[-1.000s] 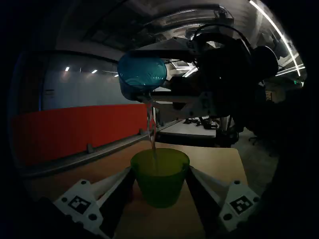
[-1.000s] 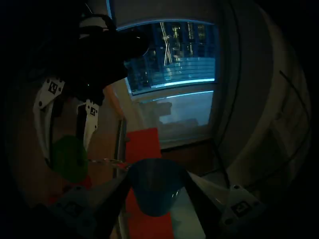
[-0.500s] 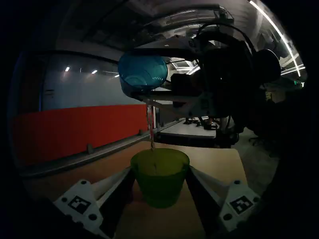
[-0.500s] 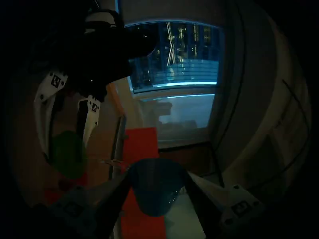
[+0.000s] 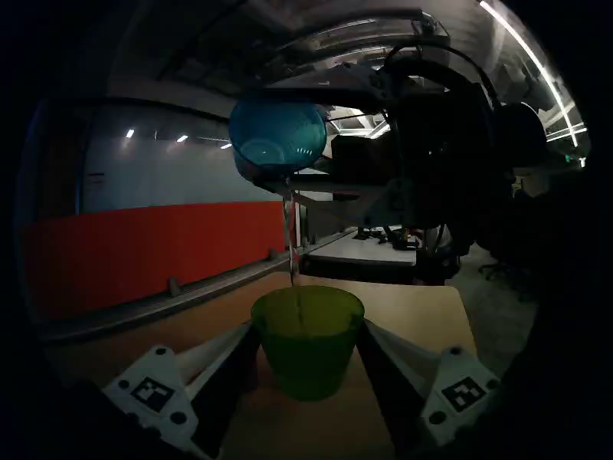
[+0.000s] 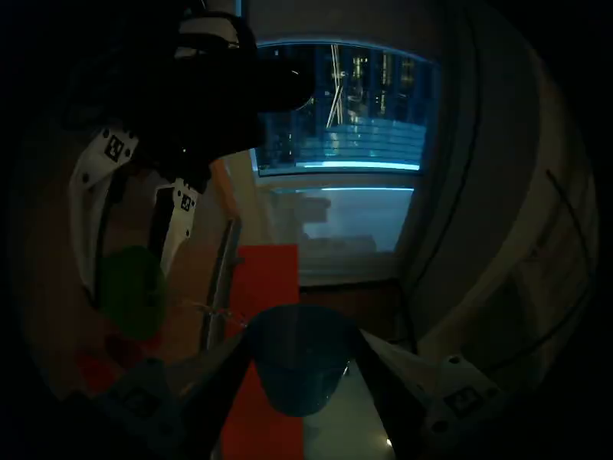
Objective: Pour water
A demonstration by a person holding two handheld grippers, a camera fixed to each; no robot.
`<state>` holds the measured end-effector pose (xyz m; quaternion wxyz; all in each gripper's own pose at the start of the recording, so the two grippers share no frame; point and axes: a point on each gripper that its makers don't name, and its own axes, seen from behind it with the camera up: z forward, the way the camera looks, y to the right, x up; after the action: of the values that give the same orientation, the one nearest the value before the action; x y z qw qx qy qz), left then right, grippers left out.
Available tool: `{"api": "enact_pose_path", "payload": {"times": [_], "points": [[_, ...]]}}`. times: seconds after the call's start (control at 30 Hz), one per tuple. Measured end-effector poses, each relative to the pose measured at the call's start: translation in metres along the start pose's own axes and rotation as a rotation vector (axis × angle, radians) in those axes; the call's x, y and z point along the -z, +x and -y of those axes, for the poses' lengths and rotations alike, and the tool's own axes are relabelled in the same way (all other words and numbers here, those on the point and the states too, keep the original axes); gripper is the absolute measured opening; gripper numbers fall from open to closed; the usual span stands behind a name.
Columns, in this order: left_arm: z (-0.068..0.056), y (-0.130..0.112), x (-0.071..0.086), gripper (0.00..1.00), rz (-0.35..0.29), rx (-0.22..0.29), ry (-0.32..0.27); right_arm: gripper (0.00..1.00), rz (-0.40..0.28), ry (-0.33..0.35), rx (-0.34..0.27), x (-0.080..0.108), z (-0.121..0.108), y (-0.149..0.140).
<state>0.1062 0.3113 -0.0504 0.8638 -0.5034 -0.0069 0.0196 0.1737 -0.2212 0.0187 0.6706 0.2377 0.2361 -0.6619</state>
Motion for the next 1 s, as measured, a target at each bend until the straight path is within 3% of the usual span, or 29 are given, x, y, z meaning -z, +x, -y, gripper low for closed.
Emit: {"api": "enact_pose_path", "payload": {"times": [1.0], "points": [[0.003,0.003,0.001,0.84,-0.010,0.006,0.006,0.92,-0.015,-0.032,0.206,0.004,-0.008,0.028]]}}
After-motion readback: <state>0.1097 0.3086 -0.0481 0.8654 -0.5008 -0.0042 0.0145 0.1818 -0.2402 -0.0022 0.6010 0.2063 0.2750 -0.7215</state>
